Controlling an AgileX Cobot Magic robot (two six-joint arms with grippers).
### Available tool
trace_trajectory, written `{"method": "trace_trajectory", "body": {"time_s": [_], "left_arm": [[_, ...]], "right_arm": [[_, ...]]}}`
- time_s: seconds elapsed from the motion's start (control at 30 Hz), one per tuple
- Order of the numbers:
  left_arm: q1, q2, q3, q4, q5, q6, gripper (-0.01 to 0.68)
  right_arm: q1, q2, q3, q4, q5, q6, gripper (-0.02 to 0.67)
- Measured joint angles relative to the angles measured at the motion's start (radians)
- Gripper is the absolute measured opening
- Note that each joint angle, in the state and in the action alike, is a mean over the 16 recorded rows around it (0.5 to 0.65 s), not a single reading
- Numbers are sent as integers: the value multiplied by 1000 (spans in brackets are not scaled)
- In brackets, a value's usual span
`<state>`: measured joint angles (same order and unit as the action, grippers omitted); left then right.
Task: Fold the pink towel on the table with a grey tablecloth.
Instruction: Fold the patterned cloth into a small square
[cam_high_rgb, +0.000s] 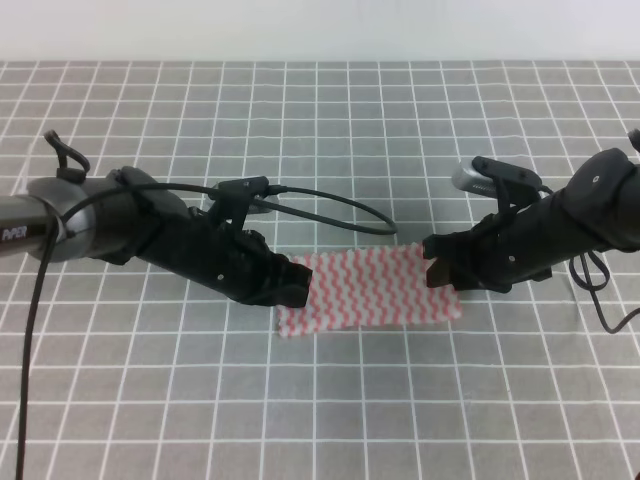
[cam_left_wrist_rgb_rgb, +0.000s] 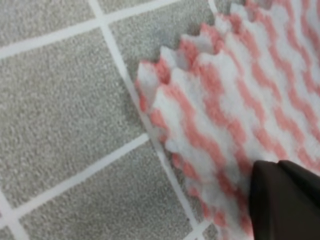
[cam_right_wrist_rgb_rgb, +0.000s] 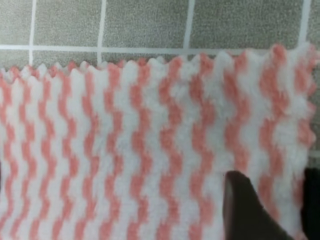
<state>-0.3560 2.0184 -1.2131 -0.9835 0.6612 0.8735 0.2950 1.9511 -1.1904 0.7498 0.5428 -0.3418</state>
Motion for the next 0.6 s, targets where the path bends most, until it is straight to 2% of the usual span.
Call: {"method": "trace_trajectory", "body": {"time_s": [0.23, 0.6], "left_arm": [[0, 0, -1, -1, 2, 0, -3], [0, 0, 1, 1, 8, 0, -2]], "right_arm": [[0, 6, -2, 1, 3, 1, 167], [-1, 3, -2, -1, 6, 16, 25]]}}
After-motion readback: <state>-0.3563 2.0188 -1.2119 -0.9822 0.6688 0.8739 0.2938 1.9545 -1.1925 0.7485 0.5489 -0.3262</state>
